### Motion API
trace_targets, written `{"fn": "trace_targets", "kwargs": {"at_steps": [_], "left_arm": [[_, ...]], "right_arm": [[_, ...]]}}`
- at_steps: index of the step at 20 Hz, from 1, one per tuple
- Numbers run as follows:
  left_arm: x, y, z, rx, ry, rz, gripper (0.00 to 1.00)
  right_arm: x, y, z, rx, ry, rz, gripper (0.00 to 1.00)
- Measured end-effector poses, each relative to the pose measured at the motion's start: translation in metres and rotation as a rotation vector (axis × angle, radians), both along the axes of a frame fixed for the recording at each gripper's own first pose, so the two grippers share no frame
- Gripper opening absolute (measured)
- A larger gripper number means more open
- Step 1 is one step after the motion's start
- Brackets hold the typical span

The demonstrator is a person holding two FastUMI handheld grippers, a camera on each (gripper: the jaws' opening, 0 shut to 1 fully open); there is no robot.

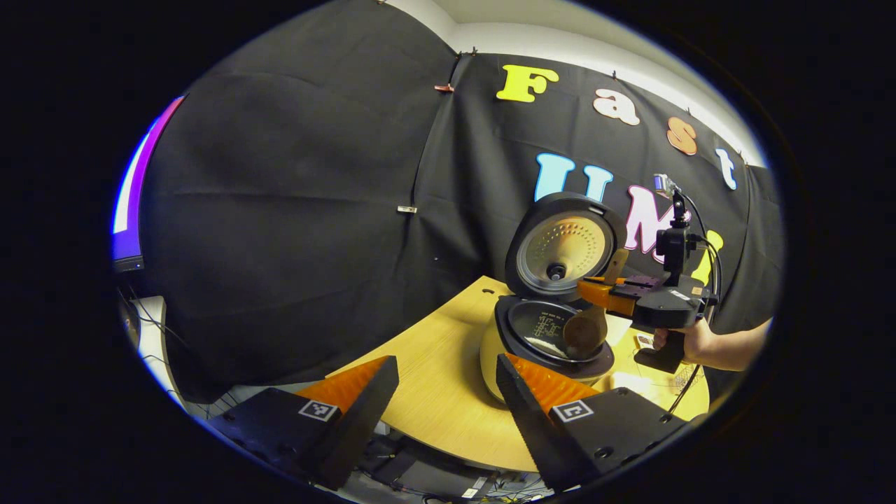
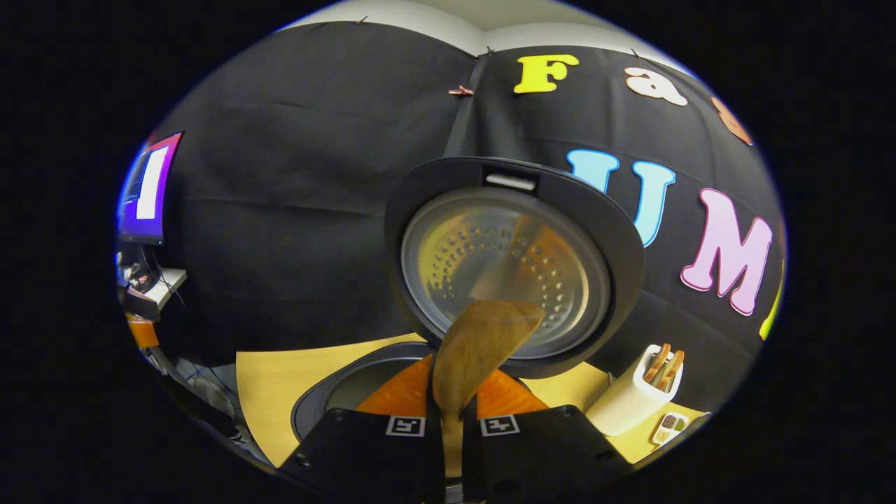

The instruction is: Close the left gripper, press the button to open the rice cooker; take a wooden spoon from the chopstick holder with the right hand, scoop a spoonful of rice and pour it into the rice cooker, then put the wooden spoon back into the chopstick holder.

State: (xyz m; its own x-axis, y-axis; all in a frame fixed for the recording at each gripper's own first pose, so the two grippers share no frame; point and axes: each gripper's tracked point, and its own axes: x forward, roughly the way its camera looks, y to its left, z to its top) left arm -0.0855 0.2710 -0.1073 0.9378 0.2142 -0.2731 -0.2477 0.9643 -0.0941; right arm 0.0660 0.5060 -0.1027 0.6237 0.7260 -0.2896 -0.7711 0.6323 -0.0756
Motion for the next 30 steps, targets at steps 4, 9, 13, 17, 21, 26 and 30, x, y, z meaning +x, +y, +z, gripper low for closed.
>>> {"fn": "trace_targets", "kwargs": {"at_steps": [4,9,13,17,21,26,30], "left_arm": [[-0.004,-0.007,-0.002,0.011,0.005,-0.007,0.95],[0.001,-0.032,-0.003,-0.014,0.006,-0.043,0.93],[0.013,-0.045,0.011,0.018,-0.017,-0.086,0.95],[0.03,-0.068,0.02,0.031,-0.031,-0.14,0.95],[0.05,-0.102,0.017,0.039,-0.024,-0.205,0.95],[0.075,-0.154,0.026,0.047,-0.028,-0.273,0.95],[0.092,-0.191,0.031,0.046,-0.023,-0.301,0.95]], "right_arm": [[0.005,-0.008,0.006,0.069,0.088,-0.054,0.14],[0.029,-0.046,0.031,0.252,0.243,-0.211,0.14],[0.043,-0.107,0.043,0.362,0.345,-0.347,0.14],[0.057,-0.197,0.05,0.417,0.347,-0.501,0.13],[0.069,-0.299,0.049,0.465,0.34,-0.672,0.14],[0.075,-0.425,0.044,0.47,0.306,-0.865,0.13],[0.072,-0.507,0.036,0.471,0.281,-0.987,0.14]]}}
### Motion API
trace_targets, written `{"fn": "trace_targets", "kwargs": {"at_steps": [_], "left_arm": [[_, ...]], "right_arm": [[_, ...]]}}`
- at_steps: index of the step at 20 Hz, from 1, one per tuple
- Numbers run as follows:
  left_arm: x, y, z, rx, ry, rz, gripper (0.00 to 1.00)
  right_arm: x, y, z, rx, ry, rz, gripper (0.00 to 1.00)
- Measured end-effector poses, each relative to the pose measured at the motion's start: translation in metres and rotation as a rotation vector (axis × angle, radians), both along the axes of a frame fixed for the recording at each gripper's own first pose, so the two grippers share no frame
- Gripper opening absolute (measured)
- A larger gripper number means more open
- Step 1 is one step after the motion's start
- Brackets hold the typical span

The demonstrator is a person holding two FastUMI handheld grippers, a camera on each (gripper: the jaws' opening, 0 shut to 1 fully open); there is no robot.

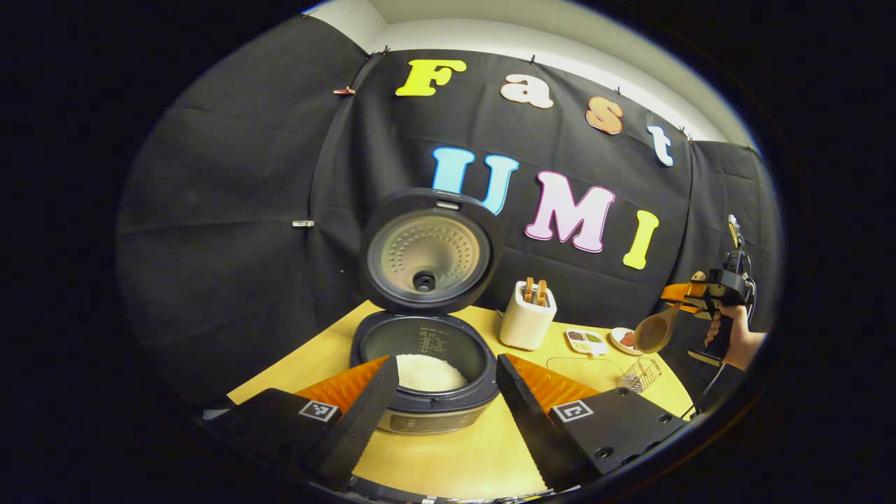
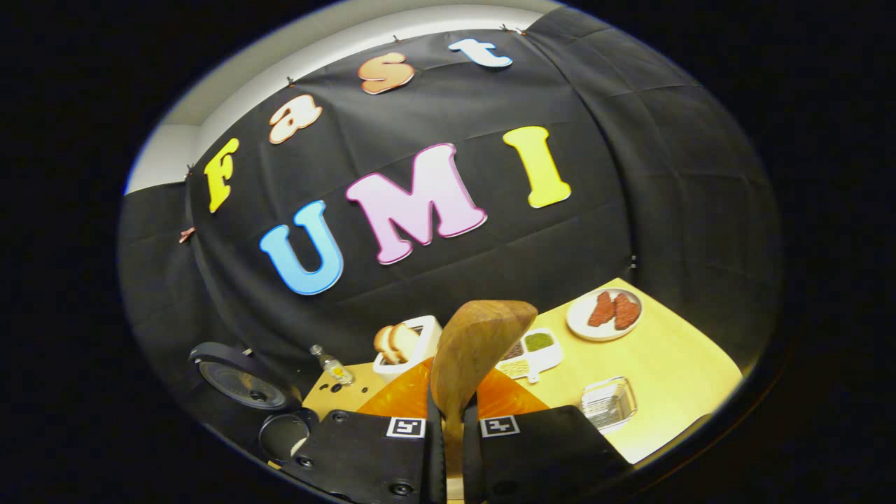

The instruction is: Close the left gripper, press the button to open the rice cooker; take a wooden spoon from the chopstick holder with the right hand, scoop a spoonful of rice and pour it into the rice cooker, then put the wooden spoon back into the chopstick holder.

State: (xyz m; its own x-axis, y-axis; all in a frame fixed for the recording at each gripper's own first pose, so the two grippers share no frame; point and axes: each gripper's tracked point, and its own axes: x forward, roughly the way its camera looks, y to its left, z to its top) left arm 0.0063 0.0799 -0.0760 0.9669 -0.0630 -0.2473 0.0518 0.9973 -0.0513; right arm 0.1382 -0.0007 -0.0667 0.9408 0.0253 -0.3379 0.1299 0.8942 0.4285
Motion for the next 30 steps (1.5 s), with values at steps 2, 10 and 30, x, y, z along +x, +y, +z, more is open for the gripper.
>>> {"fn": "trace_targets", "kwargs": {"at_steps": [2,10,30], "left_arm": [[0.006,-0.014,0.006,0.012,-0.006,0.001,0.95],[0.007,-0.045,0.023,0.072,-0.029,0.102,0.95],[0.054,-0.03,0.132,0.184,-0.271,0.336,0.95]], "right_arm": [[0.001,-0.036,-0.011,-0.019,0.011,-0.057,0.13],[0.016,-0.137,-0.076,0.023,0.087,-0.226,0.14],[0.026,-0.143,-0.2,0.084,0.278,-0.19,0.23]]}}
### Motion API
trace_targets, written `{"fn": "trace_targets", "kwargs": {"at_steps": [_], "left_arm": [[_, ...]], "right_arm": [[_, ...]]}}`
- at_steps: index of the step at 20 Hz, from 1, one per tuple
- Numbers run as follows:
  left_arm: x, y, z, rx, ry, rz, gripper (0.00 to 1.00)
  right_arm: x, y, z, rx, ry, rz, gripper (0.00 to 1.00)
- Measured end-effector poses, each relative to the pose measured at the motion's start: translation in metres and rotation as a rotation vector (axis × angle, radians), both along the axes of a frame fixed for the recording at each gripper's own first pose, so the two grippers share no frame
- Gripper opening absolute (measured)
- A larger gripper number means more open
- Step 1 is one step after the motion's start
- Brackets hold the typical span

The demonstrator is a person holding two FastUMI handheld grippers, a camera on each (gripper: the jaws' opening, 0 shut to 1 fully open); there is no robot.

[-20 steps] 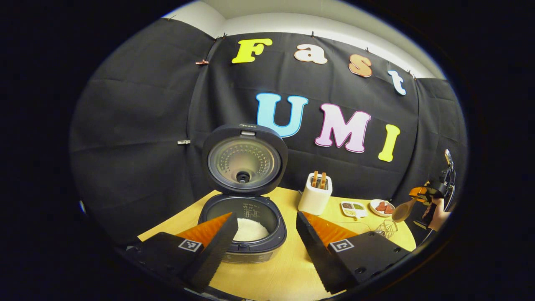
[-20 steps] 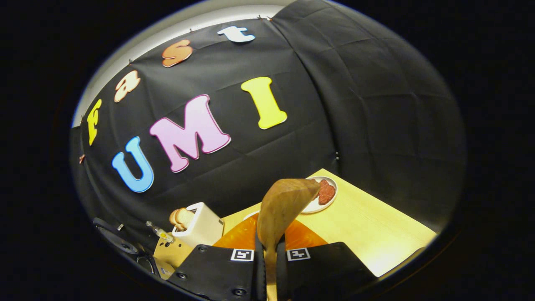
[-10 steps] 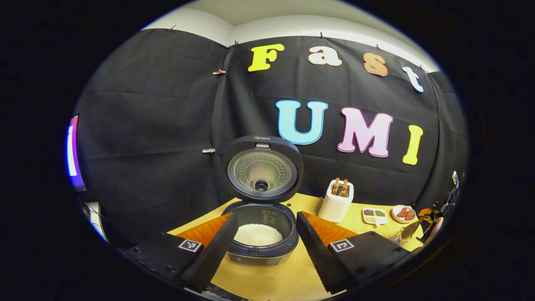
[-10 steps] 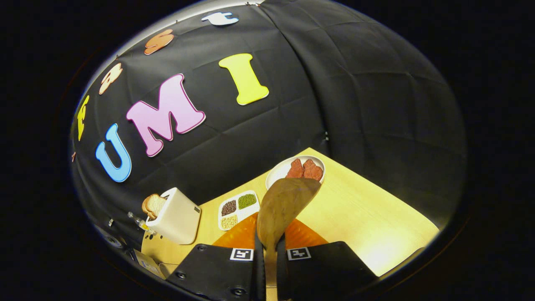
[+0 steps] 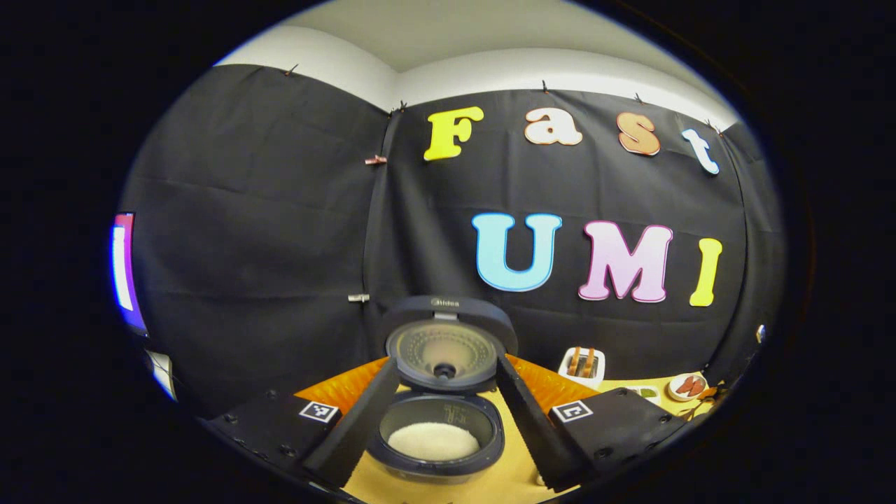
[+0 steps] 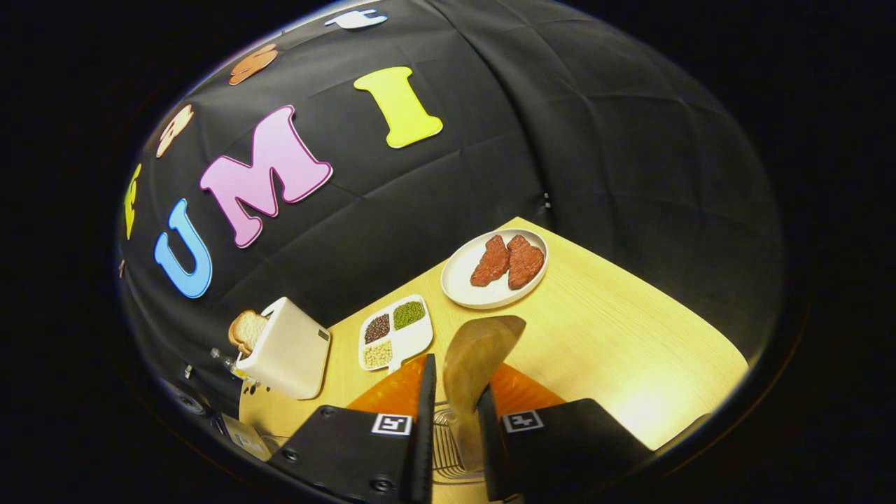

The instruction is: Close the left gripper, press the button to open the rice cooker; take a wooden spoon from the chopstick holder with the right hand, scoop a spoonful of rice and pour it into the rice cooker, then put the wooden spoon back into the chopstick holder.

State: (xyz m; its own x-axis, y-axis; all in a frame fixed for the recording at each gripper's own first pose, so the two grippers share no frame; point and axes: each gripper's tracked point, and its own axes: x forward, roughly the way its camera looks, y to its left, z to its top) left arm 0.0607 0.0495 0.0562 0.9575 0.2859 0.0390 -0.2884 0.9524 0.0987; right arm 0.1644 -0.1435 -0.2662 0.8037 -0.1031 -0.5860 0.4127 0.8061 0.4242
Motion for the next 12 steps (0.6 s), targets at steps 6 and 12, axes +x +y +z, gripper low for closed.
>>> {"fn": "trace_targets", "kwargs": {"at_steps": [6,12], "left_arm": [[0.042,0.003,0.04,0.12,-0.107,-0.071,0.92],[0.107,0.015,0.052,0.165,-0.171,-0.163,0.92]], "right_arm": [[-0.045,-0.016,0.038,-0.097,-0.013,0.006,0.98],[-0.111,-0.015,0.085,-0.203,-0.029,0.004,0.99]]}}
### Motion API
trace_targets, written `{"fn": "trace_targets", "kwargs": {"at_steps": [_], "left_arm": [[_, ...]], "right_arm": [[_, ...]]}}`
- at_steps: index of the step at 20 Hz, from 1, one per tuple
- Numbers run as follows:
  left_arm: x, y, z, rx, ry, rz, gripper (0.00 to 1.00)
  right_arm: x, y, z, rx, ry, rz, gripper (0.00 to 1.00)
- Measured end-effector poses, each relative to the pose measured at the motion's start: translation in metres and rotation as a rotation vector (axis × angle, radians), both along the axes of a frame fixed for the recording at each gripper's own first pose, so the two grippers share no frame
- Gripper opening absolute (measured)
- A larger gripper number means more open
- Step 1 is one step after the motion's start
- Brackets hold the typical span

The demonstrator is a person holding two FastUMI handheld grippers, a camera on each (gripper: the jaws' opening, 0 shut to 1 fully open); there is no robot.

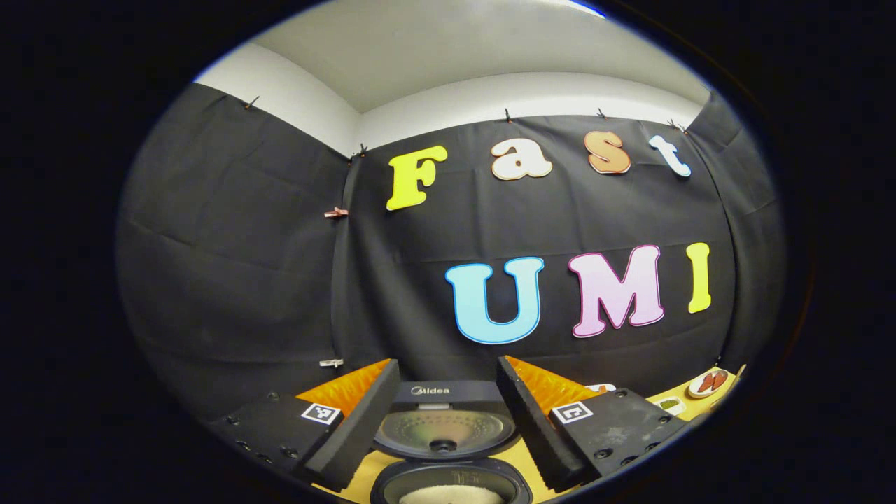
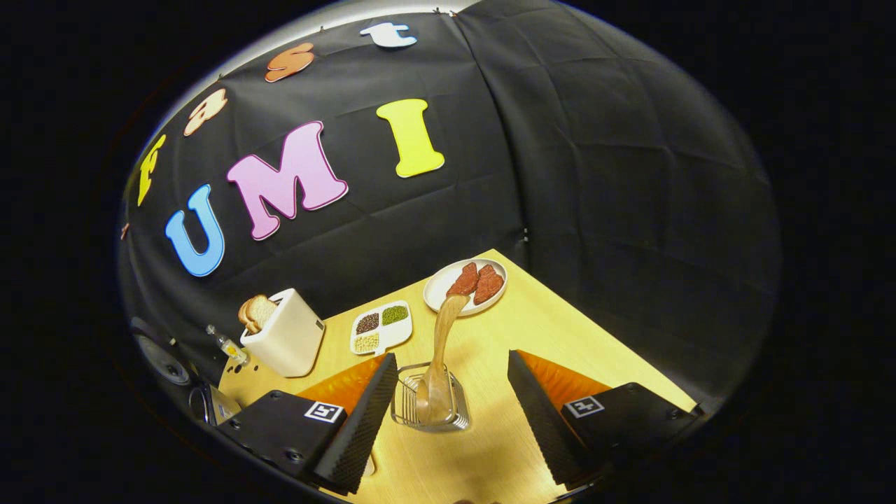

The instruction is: Close the left gripper, press the button to open the rice cooker; take a wooden spoon from the chopstick holder with the right hand, scoop a spoonful of rice and pour it into the rice cooker, then put the wooden spoon back into the chopstick holder.

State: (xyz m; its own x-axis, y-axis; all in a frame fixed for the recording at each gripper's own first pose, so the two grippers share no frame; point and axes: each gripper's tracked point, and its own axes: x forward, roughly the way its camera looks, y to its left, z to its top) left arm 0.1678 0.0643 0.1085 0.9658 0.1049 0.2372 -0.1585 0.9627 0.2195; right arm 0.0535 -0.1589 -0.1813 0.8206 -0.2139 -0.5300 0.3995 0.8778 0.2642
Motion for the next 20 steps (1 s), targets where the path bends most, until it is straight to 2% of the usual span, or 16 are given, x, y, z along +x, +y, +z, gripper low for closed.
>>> {"fn": "trace_targets", "kwargs": {"at_steps": [4,10,16,20], "left_arm": [[0.042,0.007,0.001,-0.033,-0.021,-0.06,0.94],[0.076,0.021,0.0,0.037,0.002,-0.063,0.92],[0.078,0.034,-0.041,-0.029,0.149,-0.041,0.94],[0.061,0.028,-0.046,-0.04,0.203,-0.006,1.0]], "right_arm": [[-0.038,0.016,0.022,-0.057,-0.006,0.01,0.98],[-0.066,0.057,0.022,-0.06,0.018,0.032,0.99],[-0.068,0.087,0.026,-0.071,0.005,0.068,0.99],[-0.063,0.101,0.025,-0.081,0.003,0.102,0.99]]}}
